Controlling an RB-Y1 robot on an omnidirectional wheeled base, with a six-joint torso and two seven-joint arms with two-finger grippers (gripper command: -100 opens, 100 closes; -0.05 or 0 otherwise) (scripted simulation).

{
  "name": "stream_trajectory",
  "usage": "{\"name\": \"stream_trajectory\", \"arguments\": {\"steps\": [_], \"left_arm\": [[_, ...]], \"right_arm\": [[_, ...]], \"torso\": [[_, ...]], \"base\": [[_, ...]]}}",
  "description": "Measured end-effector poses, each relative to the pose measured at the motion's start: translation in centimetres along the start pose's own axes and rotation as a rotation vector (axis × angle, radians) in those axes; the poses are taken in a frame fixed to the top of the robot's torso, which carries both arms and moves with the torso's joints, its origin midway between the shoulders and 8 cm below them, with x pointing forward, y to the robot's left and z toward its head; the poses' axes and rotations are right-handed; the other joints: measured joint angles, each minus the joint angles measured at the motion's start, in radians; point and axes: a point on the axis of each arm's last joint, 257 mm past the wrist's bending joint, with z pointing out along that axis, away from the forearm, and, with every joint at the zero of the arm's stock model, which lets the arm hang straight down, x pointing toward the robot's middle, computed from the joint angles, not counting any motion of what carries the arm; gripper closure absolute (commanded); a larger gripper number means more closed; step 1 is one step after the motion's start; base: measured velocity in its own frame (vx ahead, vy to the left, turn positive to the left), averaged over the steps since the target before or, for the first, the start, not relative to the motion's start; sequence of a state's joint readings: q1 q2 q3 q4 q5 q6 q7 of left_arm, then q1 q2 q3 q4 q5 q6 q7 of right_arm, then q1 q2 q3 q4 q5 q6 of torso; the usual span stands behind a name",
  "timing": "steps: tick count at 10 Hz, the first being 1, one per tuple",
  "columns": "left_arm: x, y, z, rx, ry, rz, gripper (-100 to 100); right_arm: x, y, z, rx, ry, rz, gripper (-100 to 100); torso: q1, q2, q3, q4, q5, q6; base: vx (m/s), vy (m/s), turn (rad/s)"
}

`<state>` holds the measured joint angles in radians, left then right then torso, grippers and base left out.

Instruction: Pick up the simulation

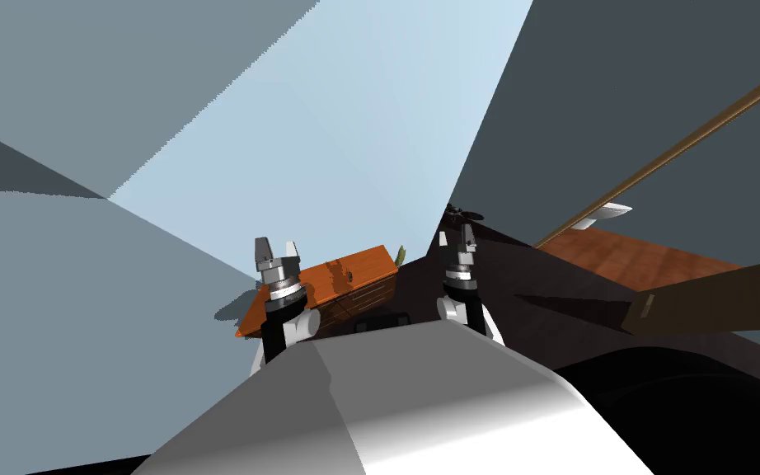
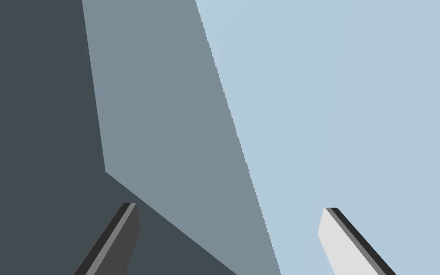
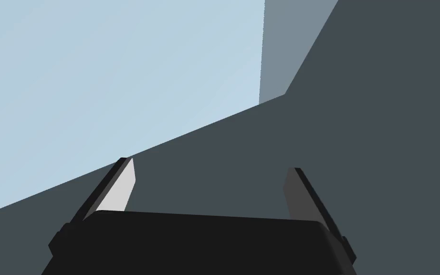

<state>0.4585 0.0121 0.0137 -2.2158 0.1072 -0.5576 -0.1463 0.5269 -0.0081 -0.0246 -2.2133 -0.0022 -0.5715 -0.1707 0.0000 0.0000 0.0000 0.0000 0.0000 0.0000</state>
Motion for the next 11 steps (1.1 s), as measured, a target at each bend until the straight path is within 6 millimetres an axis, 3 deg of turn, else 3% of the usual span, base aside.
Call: {"name": "stream_trajectory", "arguments": {"steps": [4, 11], "left_arm": [[0.6, 3.9, 0.0, -0.089, 0.055, -0.019, -100], [1.8, 14.1, -1.5, -0.347, 0.130, -0.048, -100]], "right_arm": [[0.0, 0.0, 0.0, 0.000, 0.000, 0.000, 0], [0.0, 0.0, 0.0, 0.000, 0.000, 0.000, 0]], "torso": [[0.006, 0.003, 0.002, 0.001, 0.001, 0.000], [0.004, 0.001, 0.001, 0.000, 0.001, 0.000]], "base": [[-0.047, 0.075, -0.133], [-0.046, 0.068, -0.188]]}}
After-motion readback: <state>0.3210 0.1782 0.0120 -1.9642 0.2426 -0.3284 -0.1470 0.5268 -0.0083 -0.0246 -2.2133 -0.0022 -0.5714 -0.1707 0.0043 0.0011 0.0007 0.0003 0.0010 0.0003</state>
